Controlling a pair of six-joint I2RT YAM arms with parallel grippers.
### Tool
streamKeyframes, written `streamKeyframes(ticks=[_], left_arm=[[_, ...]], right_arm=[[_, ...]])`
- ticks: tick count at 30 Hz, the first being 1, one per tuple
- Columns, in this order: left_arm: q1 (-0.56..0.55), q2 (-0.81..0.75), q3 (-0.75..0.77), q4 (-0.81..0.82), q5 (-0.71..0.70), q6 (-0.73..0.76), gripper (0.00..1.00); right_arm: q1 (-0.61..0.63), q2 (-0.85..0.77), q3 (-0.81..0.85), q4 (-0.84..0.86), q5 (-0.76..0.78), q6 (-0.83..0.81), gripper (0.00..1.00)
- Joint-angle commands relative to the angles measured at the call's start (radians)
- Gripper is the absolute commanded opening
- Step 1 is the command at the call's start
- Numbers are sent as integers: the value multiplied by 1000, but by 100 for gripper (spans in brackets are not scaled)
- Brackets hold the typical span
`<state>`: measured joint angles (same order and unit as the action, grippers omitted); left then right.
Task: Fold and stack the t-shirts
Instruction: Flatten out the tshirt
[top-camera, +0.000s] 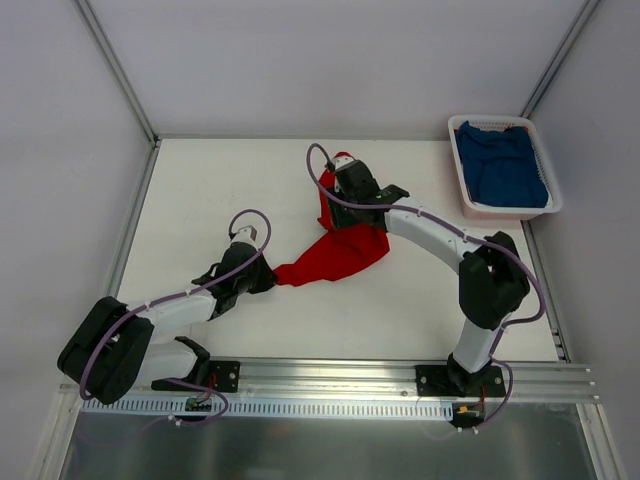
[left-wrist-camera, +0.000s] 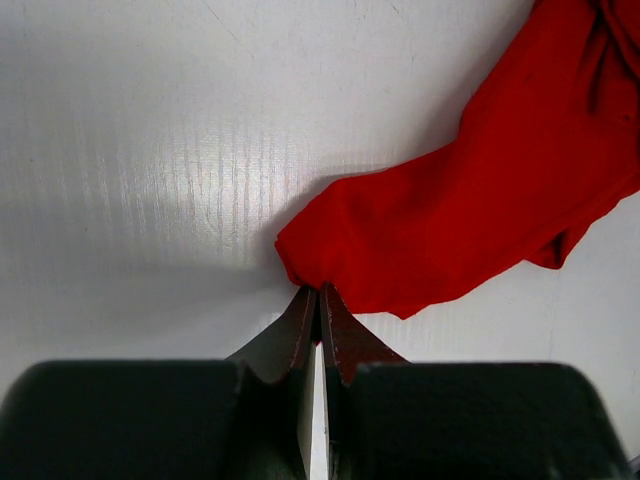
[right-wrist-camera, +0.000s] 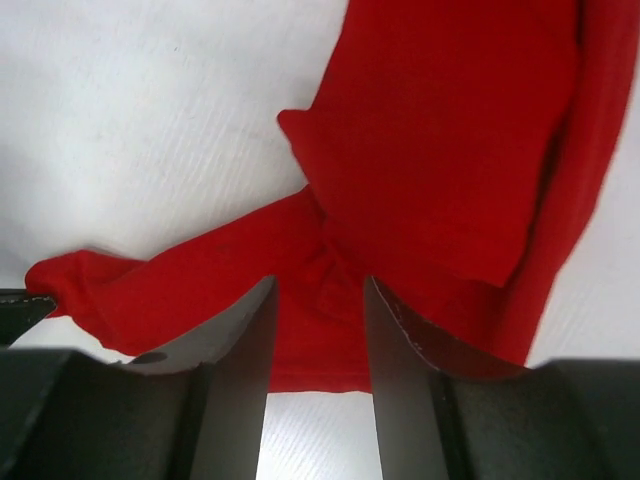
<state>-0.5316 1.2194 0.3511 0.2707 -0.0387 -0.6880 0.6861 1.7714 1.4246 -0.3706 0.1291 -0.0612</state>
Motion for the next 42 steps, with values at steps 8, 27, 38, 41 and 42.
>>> streamKeyframes(ticks=[8, 27, 38, 41, 42], left_arm=[[-15, -12, 11, 2, -24, 15, 0], [-14, 2, 12, 21, -23, 12, 0], [-14, -6, 6, 24, -23, 13, 0], [-15, -6, 3, 22, -23, 15, 0], [-15, -4, 2, 24, -24, 16, 0]], right_arm=[[21, 111, 56, 32, -199, -41, 55], [87, 249, 209, -45, 150, -538, 53], [73, 313, 206, -21, 113, -554, 50], [72, 326, 212, -13, 107, -555, 49], [69, 327, 214, -11, 101, -555, 48]])
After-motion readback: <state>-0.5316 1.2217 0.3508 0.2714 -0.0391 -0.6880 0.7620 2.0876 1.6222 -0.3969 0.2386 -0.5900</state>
